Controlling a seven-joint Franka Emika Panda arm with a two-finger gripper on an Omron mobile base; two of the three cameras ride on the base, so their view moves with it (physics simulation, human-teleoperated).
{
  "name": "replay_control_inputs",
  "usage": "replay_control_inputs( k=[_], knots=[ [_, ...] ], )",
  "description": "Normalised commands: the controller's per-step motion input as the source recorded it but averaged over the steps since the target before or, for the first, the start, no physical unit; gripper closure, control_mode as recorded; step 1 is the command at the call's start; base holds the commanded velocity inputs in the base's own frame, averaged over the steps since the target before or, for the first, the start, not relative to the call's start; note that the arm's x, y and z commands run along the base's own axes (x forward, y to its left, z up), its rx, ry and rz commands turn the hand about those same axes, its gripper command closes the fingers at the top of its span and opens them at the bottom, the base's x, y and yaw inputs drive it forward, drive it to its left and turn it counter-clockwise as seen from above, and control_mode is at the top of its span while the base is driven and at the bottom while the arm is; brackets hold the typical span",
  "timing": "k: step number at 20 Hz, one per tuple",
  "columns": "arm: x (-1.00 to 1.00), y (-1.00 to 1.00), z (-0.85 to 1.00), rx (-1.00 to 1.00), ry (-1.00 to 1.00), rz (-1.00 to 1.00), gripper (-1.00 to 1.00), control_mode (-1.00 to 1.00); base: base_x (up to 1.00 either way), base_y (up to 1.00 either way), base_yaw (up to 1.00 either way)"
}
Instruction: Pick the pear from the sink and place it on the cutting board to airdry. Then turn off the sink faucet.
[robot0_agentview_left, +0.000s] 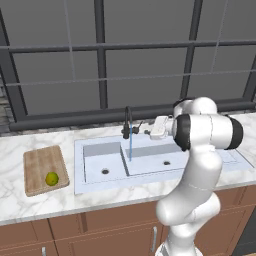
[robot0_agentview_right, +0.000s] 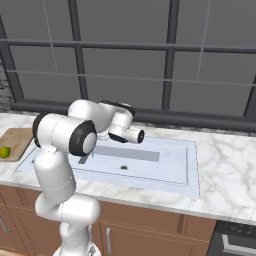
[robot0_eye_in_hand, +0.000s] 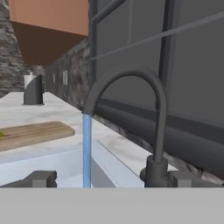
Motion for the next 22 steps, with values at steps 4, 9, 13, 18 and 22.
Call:
replay_control_inputs(
  k=[4,9,13,18,22],
  knots=[
    [0.27,0.0,-0.1,0.0,0.0,0.0,-1.0,-1.0,0.0,0.0,0.0],
    [0.28,0.0,-0.13,0.0,0.0,0.01,-1.0,-1.0,0.0,0.0,0.0],
    [0.31,0.0,-0.16,0.0,0.0,0.01,-1.0,-1.0,0.0,0.0,0.0],
    [0.29,0.0,-0.18,0.0,0.0,0.01,-1.0,-1.0,0.0,0.0,0.0],
    [0.28,0.0,-0.18,0.0,0.0,0.01,-1.0,-1.0,0.0,0.0,0.0]
  ],
)
